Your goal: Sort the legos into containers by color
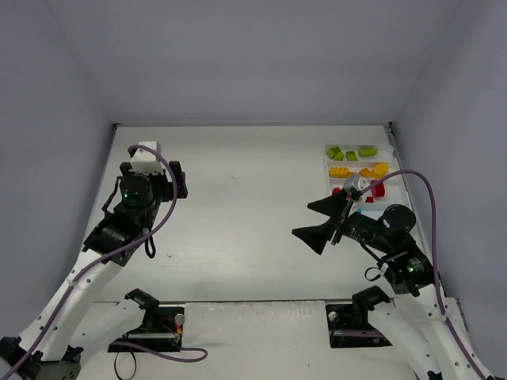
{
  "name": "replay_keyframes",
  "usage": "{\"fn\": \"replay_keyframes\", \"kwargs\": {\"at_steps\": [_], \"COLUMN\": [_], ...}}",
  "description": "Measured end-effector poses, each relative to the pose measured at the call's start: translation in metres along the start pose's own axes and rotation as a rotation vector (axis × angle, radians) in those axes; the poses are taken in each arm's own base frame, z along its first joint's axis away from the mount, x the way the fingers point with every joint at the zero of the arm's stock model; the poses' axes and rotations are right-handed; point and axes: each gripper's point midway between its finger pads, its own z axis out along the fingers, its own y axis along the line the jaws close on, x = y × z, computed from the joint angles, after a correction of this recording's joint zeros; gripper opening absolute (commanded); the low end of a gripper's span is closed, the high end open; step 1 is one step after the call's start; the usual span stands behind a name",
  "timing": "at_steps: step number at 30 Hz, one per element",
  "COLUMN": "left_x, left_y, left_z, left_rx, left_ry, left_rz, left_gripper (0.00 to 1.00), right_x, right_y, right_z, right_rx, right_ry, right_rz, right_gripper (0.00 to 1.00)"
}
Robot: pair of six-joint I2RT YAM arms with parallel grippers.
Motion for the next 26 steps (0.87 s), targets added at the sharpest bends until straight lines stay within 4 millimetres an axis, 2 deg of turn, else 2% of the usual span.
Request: {"fn": "replay_keyframes", "kwargs": {"at_steps": [4, 8, 13, 18, 26], "left_x": [0.014, 0.029, 0.044, 0.047, 0.051], "left_y": [0.009, 0.016, 0.020, 0.023, 0.031], "left_z": [-0.013, -0.018, -0.017, -0.016, -0.014], "left_rx": [-0.007, -0.019, -0.036, -0.051, -0.079], "left_ry": [-0.001, 0.015, 0.049, 0.058, 0.070], "left_rz": [-0.009, -0.002, 0.016, 0.021, 0.020], "left_gripper": [0.78, 0.78, 0.78, 0.78, 0.78], "right_x": [0.013, 0.019, 0.016, 0.011, 0.015], "right_y": [0.011, 0.016, 0.024, 0.023, 0.013], "right_z": [-0.006, -0.009, -0.018, -0.022, -0.019], "right_rx": [-0.041, -0.049, -0.052, -0.028, 0.013], "right_ry": [0.010, 0.012, -0.021, -0.053, -0.043], "right_rz": [0.046, 0.099, 0.082, 0.063, 0.082], "right_gripper": [1.00, 1.00, 1.00, 1.00, 1.00]}}
